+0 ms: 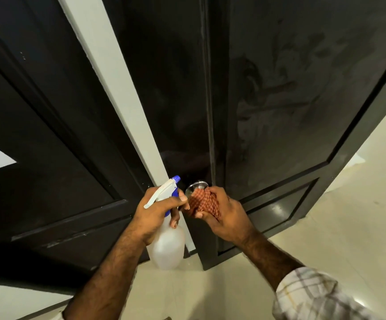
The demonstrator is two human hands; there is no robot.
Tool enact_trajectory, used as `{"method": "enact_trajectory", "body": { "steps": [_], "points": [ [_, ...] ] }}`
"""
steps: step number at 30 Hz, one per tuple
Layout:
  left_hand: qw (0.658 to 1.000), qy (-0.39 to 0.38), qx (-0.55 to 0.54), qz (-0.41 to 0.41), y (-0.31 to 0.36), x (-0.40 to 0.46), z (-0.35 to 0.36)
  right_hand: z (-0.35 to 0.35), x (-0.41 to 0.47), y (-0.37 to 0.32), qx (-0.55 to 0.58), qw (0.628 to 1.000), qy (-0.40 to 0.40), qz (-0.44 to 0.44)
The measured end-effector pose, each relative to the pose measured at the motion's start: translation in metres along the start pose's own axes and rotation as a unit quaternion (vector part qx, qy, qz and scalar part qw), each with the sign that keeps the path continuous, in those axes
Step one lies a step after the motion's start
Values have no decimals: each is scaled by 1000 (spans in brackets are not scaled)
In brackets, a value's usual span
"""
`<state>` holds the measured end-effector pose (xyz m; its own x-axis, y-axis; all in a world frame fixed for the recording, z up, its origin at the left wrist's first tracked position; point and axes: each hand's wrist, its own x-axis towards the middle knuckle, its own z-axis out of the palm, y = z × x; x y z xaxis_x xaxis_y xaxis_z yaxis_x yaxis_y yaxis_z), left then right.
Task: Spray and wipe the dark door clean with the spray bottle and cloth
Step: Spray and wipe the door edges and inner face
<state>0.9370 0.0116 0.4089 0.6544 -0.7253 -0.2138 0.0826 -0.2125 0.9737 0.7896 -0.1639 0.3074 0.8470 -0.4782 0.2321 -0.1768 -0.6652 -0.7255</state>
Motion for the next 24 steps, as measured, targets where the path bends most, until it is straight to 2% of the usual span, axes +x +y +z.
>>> {"method": "enact_trajectory", "body": {
  "steps": [3, 6, 9, 12, 15, 16, 20, 22, 24],
  "points": [
    [1000, -5, 10, 11, 5, -3, 1, 19, -4, -6, 118, 989, 70, 46],
    [1000, -5, 16, 21, 10, -6, -3, 31, -5, -13, 211, 963, 136, 94],
    [999, 8, 19, 27, 13, -11, -10, 33, -14, -6, 275, 951, 104, 96],
    [999, 18, 23, 33, 15, -14, -17, 30, -18, 6, 253, 962, 49, 90],
    [999, 30, 23, 32, 13, -17, -23, 27, -16, 6, 212, 972, 61, 88],
    [999, 31, 25, 34, 12, -17, -24, 23, -16, 5, 189, 977, 67, 77],
    [999, 12, 20, 31, 6, -13, -27, -2, -4, -1, 54, 997, 10, 60],
    [999, 5, 13, 28, 4, -11, -25, -3, 9, -12, 5, 999, 33, 22],
    [1000, -2, 5, 27, 4, -10, -22, 8, 20, -31, 30, 993, 112, 29]
  ]
}}
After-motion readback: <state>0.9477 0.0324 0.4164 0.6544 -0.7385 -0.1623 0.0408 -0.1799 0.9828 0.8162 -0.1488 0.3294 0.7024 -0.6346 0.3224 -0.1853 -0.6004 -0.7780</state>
